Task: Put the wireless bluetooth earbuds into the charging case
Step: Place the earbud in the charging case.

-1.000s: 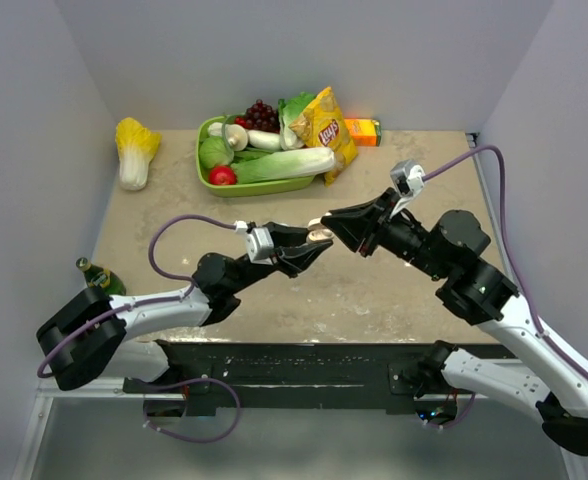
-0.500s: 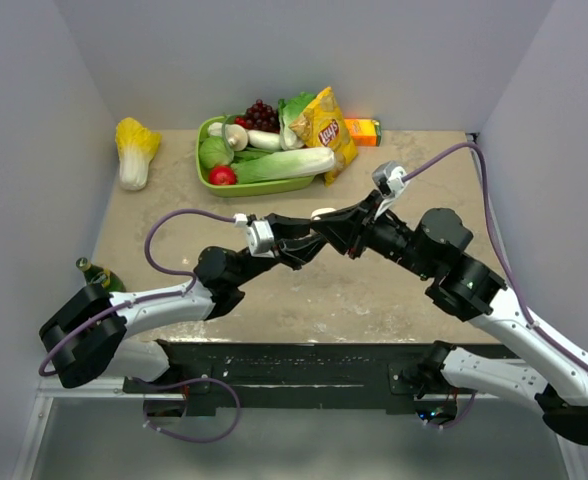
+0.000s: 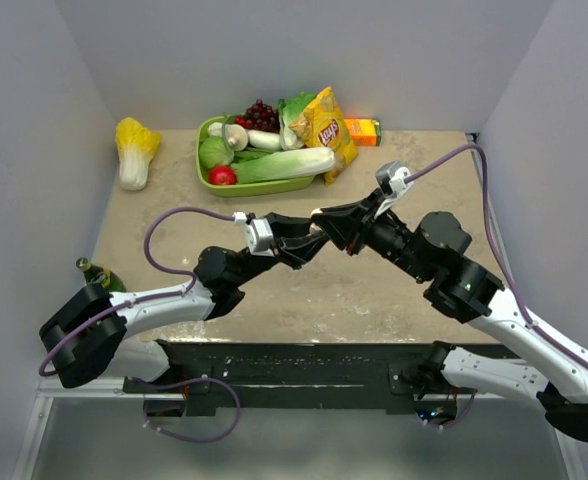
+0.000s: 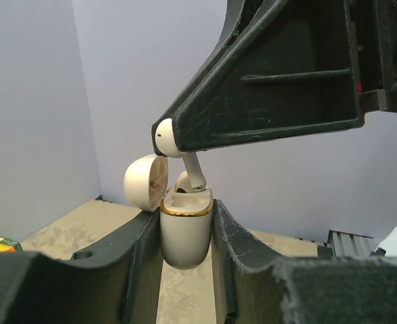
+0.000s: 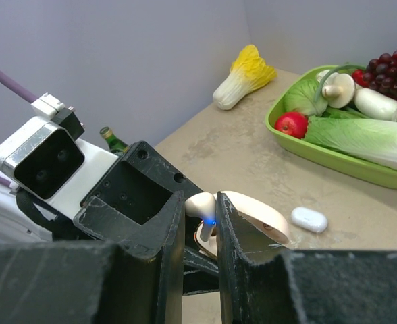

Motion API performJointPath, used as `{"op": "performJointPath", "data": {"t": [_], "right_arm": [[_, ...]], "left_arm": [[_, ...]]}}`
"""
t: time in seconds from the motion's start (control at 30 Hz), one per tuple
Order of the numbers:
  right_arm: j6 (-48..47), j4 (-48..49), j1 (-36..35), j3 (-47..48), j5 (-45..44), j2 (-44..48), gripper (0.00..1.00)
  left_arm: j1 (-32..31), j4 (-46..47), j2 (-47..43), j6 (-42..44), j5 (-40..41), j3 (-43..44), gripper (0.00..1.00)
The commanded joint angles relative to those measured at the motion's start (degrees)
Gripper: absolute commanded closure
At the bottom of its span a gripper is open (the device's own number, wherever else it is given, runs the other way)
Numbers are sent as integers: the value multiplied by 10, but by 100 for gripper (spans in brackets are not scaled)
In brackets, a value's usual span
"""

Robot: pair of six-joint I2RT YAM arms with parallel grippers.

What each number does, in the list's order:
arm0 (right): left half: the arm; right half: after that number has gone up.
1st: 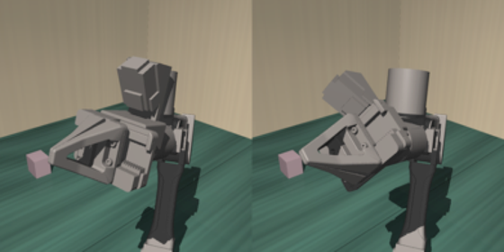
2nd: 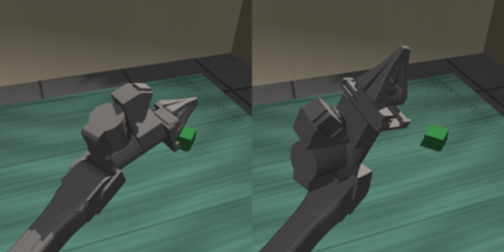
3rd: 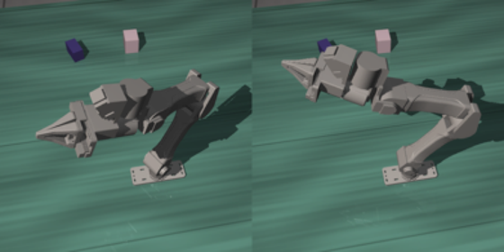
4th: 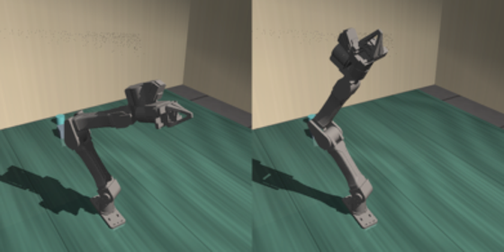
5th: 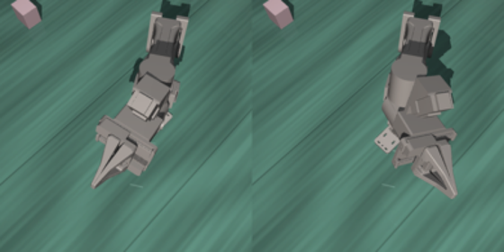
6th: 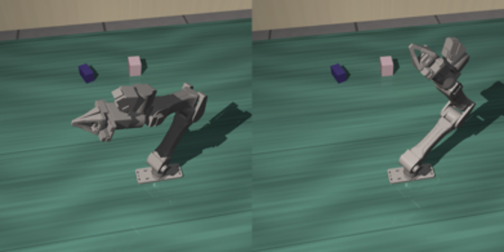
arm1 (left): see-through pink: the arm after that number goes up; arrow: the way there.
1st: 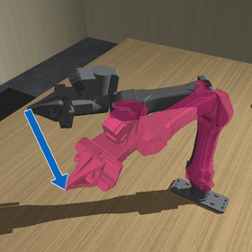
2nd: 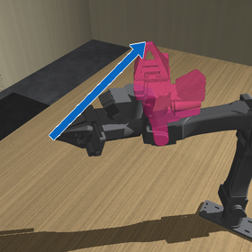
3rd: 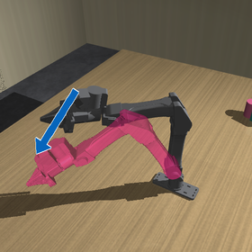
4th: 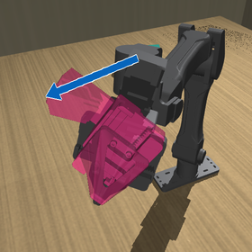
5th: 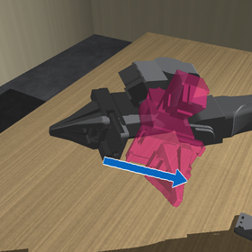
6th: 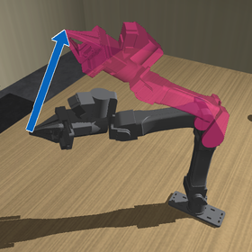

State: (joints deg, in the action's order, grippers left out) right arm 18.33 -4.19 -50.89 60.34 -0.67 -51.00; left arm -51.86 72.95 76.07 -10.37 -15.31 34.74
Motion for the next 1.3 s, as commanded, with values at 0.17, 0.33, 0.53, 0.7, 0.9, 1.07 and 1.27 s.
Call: {"op": "performJointPath", "data": {"t": [0.17, 0.33, 0.53, 0.7, 0.9, 1.07, 1.27], "right_arm": [[-22, 55, -11, -23, -56, 8, 100], [-25, 72, -13, -30, -74, 6, 100], [-29, 93, -16, -37, -86, 6, 100], [-36, 98, -19, -33, -89, -1, 100], [-40, 106, -22, -29, -92, -12, 100], [-47, 109, -24, -24, -100, -16, 100], [-66, 101, -25, -12, -113, -16, 100]], "left_arm": [[3, 254, -7, -38, 45, 29, 100], [2, 213, -12, -47, 49, 37, 100], [3, 149, -19, -58, 56, 49, 100], [3, 79, -24, -61, 60, 67, 100], [3, 40, -23, -58, 64, 80, 100], [3, 26, -22, -55, 65, 81, 100], [3, 25, -24, -54, 65, 72, 100]]}}
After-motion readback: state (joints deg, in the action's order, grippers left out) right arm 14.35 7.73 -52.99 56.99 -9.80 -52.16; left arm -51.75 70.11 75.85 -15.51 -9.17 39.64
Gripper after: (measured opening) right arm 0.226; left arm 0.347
